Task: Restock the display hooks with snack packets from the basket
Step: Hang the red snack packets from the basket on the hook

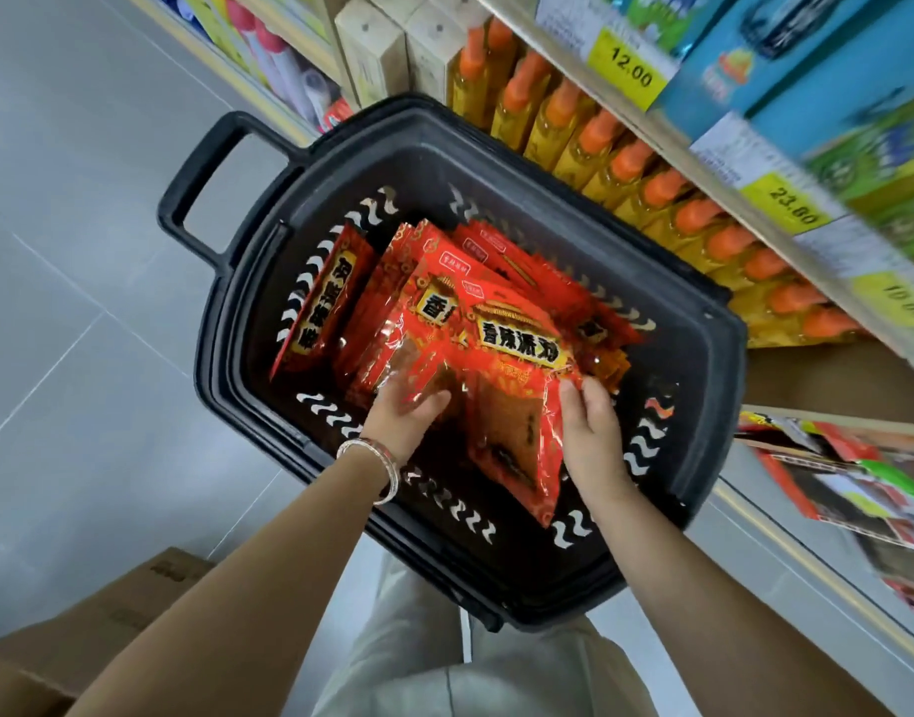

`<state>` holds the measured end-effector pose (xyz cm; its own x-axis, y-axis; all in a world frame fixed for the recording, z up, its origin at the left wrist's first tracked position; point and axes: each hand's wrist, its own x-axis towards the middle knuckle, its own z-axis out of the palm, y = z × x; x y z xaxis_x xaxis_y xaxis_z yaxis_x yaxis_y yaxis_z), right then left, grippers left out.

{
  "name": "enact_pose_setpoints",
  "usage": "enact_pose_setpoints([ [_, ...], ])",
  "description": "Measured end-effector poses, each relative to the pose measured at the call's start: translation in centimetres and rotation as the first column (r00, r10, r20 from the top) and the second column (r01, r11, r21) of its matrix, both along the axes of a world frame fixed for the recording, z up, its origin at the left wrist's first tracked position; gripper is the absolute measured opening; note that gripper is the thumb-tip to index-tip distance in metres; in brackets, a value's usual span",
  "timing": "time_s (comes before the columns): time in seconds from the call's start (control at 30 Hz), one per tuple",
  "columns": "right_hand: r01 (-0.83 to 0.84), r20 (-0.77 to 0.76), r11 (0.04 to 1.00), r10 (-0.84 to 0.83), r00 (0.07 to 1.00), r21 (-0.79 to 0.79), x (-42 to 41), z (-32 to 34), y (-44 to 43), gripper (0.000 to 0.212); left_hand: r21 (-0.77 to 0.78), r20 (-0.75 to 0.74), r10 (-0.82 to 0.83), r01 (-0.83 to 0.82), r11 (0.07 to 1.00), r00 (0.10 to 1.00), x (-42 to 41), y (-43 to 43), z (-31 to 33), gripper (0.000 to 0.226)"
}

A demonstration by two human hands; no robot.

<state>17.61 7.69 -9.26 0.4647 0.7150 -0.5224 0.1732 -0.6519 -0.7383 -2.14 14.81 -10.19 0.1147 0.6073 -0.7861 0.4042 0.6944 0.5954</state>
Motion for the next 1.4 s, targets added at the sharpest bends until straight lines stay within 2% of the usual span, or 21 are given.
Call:
enact_pose_setpoints([
  [0.1, 0.013, -0.317, 0.999, -0.025, 0.948, -0.039, 0.3, 2.2, 0.7, 0.016, -0.04, 0.08, 0.013, -0.01, 0.999, 0.997, -0.3, 0.8, 0.7, 0.077],
  [0.17, 0.066, -0.56, 0.99, -0.127, 0.819, -0.128, 0.5, 2.8, 1.4, 0.012, -0.103, 0.044, 0.037, -0.032, 0.994, 0.998, -0.3, 1.3, 0.5, 0.091],
  [0.23, 0.103, -0.665, 0.972, -0.221, 0.714, -0.212, 0.5, 2.7, 2.3, 0.023, -0.205, 0.049, 0.077, -0.065, 0.977, 0.996, -0.4, 1.8, 0.4, 0.107],
  [0.27, 0.114, -0.668, 0.968, -0.238, 0.705, -0.224, 0.5, 2.2, 2.8, 0.023, -0.23, 0.058, 0.095, -0.079, 0.97, 0.994, -0.4, 2.1, 0.6, 0.105],
  [0.33, 0.187, -0.615, 0.955, -0.291, 0.733, -0.23, 0.4, 0.7, 3.7, 0.016, -0.184, 0.013, 0.133, -0.128, 0.975, 0.991, -0.7, 2.8, 0.9, 0.083],
  [0.4, 0.281, -0.511, 0.922, -0.382, 0.77, -0.266, 0.7, -1.4, 4.3, 0.024, -0.057, -0.107, 0.144, -0.15, 0.987, 0.984, -1.2, 3.5, 1.2, 0.047],
  [0.43, 0.321, -0.463, 0.9, -0.429, 0.776, -0.296, 0.9, -2.6, 4.4, 0.032, 0.013, -0.176, 0.124, -0.123, 0.992, 0.977, -1.5, 3.7, 1.2, 0.033],
  [0.5, 0.356, -0.365, 0.853, -0.493, 0.79, -0.381, 1.2, -5.1, 4.1, 0.038, 0.087, -0.282, 0.029, -0.005, 0.996, 0.959, -2.1, 3.7, 1.1, 0.021],
  [0.6, 0.308, -0.259, 0.799, -0.488, 0.833, -0.516, 1.5, -8.2, 3.3, 0.028, 0.033, -0.403, -0.145, 0.172, 0.984, 0.904, -2.9, 2.9, 0.2, 0.023],
  [0.67, 0.311, -0.247, 0.801, -0.483, 0.84, -0.512, 1.4, -9.5, 3.3, 0.013, 0.028, -0.438, -0.163, 0.195, 0.98, 0.884, -2.9, 2.7, -0.5, 0.028],
  [0.73, 0.324, -0.221, 0.807, -0.477, 0.851, -0.494, 1.2, -10.1, 3.3, 0.012, 0.04, -0.447, -0.141, 0.178, 0.983, 0.883, -2.5, 2.7, -1.0, 0.029],
  [0.77, 0.303, -0.23, 0.812, -0.461, 0.857, -0.499, 1.1, -10.2, 3.3, 0.017, 0.037, -0.446, -0.128, 0.161, 0.986, 0.886, -2.3, 2.7, -1.3, 0.028],
  [0.8, 0.267, -0.253, 0.815, -0.442, 0.86, -0.515, 0.9, -10.2, 3.2, 0.03, 0.031, -0.438, -0.103, 0.13, 0.991, 0.893, -2.1, 2.7, -1.4, 0.025],
  [0.87, 0.2, -0.267, 0.801, -0.406, 0.874, -0.565, 0.6, -10.2, 3.1, 0.07, 0.026, -0.421, -0.045, 0.062, 0.998, 0.906, -2.0, 2.5, -1.6, 0.016],
  [0.9, 0.185, -0.242, 0.8, -0.38, 0.893, -0.571, 0.5, -10.2, 3.0, 0.081, 0.03, -0.419, -0.029, 0.045, 0.999, 0.907, -2.0, 2.4, -1.7, 0.014],
  [0.97, 0.197, -0.176, 0.82, -0.337, 0.925, -0.537, 0.4, -10.0, 2.7, 0.085, 0.041, -0.405, -0.008, 0.027, 0.999, 0.914, -2.1, 2.2, -1.4, 0.011],
  [1.17, 0.17, -0.142, 0.918, -0.234, 0.962, -0.36, 0.6, -4.7, -0.4, 0.055, 0.018, -0.182, 0.26, -0.261, 0.965, 0.948, -1.6, 2.2, 2.7, 0.013],
  [1.3, 0.167, -0.138, 0.963, -0.199, 0.97, -0.212, 1.2, 0.4, -2.6, 0.014, 0.103, -0.189, 0.263, -0.247, 0.963, 0.946, -1.2, 1.2, 6.5, 0.034],
  [1.4, 0.201, -0.107, 0.972, -0.215, 0.971, -0.121, 1.0, 4.3, -4.3, 0.025, 0.167, -0.21, 0.176, -0.143, 0.976, 0.962, -1.1, 0.0, 9.7, 0.048],
])
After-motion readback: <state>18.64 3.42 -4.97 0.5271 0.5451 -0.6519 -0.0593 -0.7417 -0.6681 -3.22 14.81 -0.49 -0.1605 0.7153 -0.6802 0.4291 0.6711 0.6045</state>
